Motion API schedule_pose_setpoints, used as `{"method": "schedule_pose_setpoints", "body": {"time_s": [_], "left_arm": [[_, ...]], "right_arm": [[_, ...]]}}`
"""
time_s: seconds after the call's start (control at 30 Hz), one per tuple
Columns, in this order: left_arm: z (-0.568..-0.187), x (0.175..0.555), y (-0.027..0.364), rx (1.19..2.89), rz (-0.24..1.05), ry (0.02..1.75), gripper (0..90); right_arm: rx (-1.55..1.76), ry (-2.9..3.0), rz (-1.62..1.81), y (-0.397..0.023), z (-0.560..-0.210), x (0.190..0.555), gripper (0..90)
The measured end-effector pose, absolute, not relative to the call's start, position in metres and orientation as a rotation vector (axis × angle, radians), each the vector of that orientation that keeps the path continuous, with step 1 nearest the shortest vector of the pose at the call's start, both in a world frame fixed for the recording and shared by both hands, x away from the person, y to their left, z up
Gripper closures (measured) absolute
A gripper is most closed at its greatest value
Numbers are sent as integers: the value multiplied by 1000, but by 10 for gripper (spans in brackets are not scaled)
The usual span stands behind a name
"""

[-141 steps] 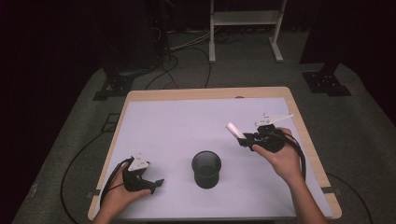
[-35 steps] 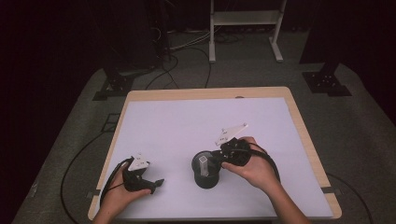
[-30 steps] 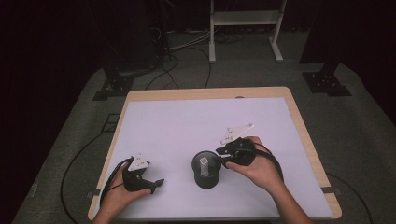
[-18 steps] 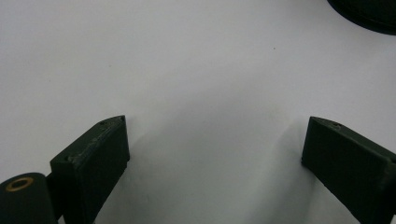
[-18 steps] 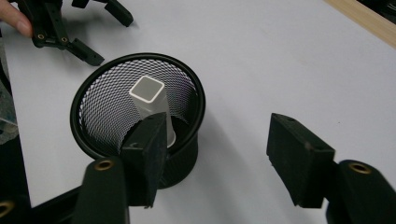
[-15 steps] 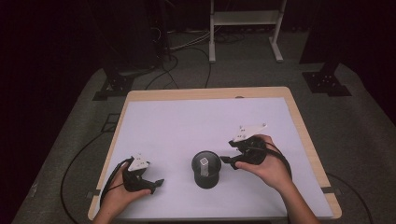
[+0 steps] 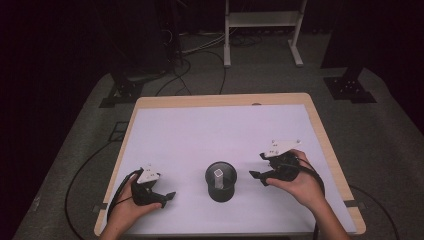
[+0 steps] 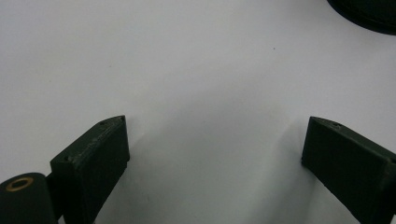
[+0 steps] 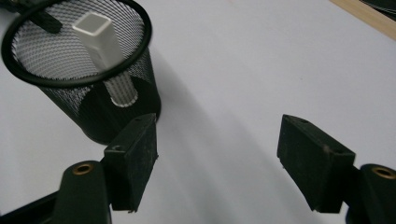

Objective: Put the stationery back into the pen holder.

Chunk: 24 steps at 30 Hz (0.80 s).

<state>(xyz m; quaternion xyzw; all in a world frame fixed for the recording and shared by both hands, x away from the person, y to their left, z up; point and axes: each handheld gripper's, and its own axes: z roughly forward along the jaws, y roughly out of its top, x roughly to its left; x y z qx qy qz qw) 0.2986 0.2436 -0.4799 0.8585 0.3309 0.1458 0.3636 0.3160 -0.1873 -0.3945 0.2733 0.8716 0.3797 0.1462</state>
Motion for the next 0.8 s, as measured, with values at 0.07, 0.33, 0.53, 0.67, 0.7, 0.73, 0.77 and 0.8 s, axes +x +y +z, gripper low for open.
{"method": "schedule_pose_setpoints", "body": {"time_s": [0.07, 0.33, 0.53, 0.67, 0.7, 0.73, 0.77, 0.8], "left_arm": [[-480, 299, 244, 2210, 374, 852, 67], [-480, 299, 244, 2209, 375, 851, 67], [-480, 298, 244, 2207, 376, 852, 67], [-480, 298, 243, 2206, 378, 852, 67], [-480, 298, 243, 2206, 379, 852, 67], [-480, 298, 243, 2207, 379, 851, 67], [-480, 298, 243, 2208, 380, 851, 67], [-480, 298, 243, 2208, 380, 851, 67]], "right_arm": [[799, 2502, 1096, -194, -398, 315, 277], [884, 2459, 1095, -219, -414, 311, 270], [945, 2441, 1076, -237, -429, 308, 270], [987, 2436, 1050, -248, -441, 306, 266], [1011, 2431, 1054, -249, -444, 305, 266], [1015, 2427, 1051, -251, -446, 304, 266], [1021, 2425, 1044, -254, -448, 304, 262], [1030, 2420, 1042, -256, -450, 303, 262]]}}
